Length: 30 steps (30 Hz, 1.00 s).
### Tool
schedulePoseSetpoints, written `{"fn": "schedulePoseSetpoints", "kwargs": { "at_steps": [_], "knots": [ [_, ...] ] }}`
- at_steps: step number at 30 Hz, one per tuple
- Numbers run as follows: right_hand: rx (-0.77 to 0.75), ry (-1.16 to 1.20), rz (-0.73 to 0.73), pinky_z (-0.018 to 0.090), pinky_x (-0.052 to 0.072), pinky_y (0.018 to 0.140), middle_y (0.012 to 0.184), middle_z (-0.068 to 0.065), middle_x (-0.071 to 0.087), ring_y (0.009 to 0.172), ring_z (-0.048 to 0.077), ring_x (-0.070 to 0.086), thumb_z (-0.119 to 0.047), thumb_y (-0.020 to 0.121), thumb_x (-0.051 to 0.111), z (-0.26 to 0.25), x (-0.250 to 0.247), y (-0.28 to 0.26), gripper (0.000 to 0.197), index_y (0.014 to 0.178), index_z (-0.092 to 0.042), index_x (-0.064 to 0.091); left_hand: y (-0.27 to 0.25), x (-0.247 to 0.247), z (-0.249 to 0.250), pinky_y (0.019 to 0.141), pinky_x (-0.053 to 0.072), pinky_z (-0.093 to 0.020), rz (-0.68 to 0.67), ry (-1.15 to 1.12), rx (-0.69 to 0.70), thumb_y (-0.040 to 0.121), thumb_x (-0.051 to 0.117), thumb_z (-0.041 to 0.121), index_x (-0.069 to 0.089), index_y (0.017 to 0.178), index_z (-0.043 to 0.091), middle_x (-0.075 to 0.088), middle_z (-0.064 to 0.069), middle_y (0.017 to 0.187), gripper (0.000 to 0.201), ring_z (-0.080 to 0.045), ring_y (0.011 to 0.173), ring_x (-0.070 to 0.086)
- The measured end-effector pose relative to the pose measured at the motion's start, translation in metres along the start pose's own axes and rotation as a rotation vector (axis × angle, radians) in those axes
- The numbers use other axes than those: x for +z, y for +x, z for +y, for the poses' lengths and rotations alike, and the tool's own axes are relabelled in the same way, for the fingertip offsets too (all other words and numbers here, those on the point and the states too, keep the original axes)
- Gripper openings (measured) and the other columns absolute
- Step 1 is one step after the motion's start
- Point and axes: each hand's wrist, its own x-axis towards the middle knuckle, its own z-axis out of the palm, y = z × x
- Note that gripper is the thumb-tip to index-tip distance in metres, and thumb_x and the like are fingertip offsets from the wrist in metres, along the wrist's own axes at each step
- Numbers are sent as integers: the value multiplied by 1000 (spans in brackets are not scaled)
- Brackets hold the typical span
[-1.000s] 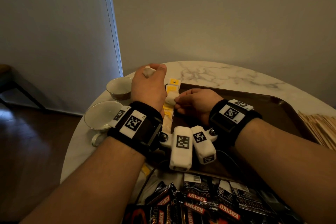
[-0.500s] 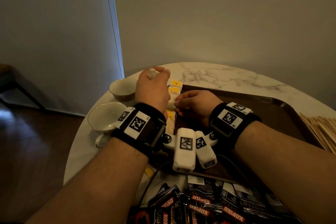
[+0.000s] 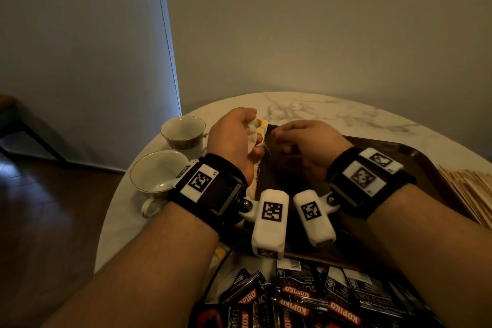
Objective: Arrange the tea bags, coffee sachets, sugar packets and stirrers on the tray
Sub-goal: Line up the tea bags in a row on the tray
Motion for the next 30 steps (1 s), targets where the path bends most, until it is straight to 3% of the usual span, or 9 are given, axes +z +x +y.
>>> {"fn": "schedulePoseSetpoints", "kwargs": {
  "at_steps": [3,6,8,13,17,20,22,27,30],
  "knots": [
    [-46,200,-110,26,50,59,78,2,65,61,10,56,-19,94,70,-5,-10,-14,23,111,-4,70,0,1,-4,42,34,-24,-13,-12,-34,95,55,16,68,111,7,60,-8,89,22,-16,56,48],
    [-78,133,-232,25,45,59,79,0,65,62,10,54,-33,80,80,-2,-10,-24,36,108,-10,72,-3,4,-7,45,43,-27,-51,-19,-83,95,56,17,67,112,8,65,-11,85,23,-22,58,57],
    [-77,99,-268,27,46,60,84,4,67,62,11,54,-38,69,83,5,-7,-26,45,105,-12,72,-3,5,-10,53,52,-33,-86,-13,-124,94,58,19,67,118,6,70,-15,97,28,-30,73,67],
    [-71,228,-220,31,51,62,75,2,68,61,12,57,-17,91,72,15,-7,-21,8,96,-12,69,-5,6,-13,64,59,-41,-151,-9,-121,99,57,19,64,121,4,68,-23,118,27,-35,89,68],
    [-2,452,-252,29,58,65,84,5,70,68,13,66,-19,97,63,16,-13,-19,13,106,-10,66,-1,5,-13,45,50,-28,-141,3,-87,99,58,21,67,101,5,67,-15,90,17,-23,65,64],
    [32,577,-269,26,59,62,90,12,71,71,17,67,-20,100,56,17,-14,-19,24,113,-5,68,2,5,-13,41,41,-25,-177,81,-126,92,66,26,68,111,1,59,-11,80,31,-17,56,52],
    [48,620,-283,24,60,61,87,14,70,70,21,70,-20,100,55,16,-13,-20,26,110,-2,70,-1,6,-14,41,37,-23,-206,127,-105,89,67,17,66,104,4,57,-9,71,20,-16,54,49],
    [7,631,-307,24,61,64,82,10,72,67,18,72,-30,100,57,15,-14,-21,28,109,-7,72,1,4,-18,40,36,-21,-185,164,-9,91,64,0,60,111,13,62,-7,76,24,-12,54,47],
    [-59,618,-355,30,61,74,93,10,74,80,22,74,-37,90,67,16,-15,-20,38,117,-10,66,2,3,-16,41,38,-20,-151,128,26,93,63,0,62,108,13,65,-6,74,20,-10,53,49]
  ]
}}
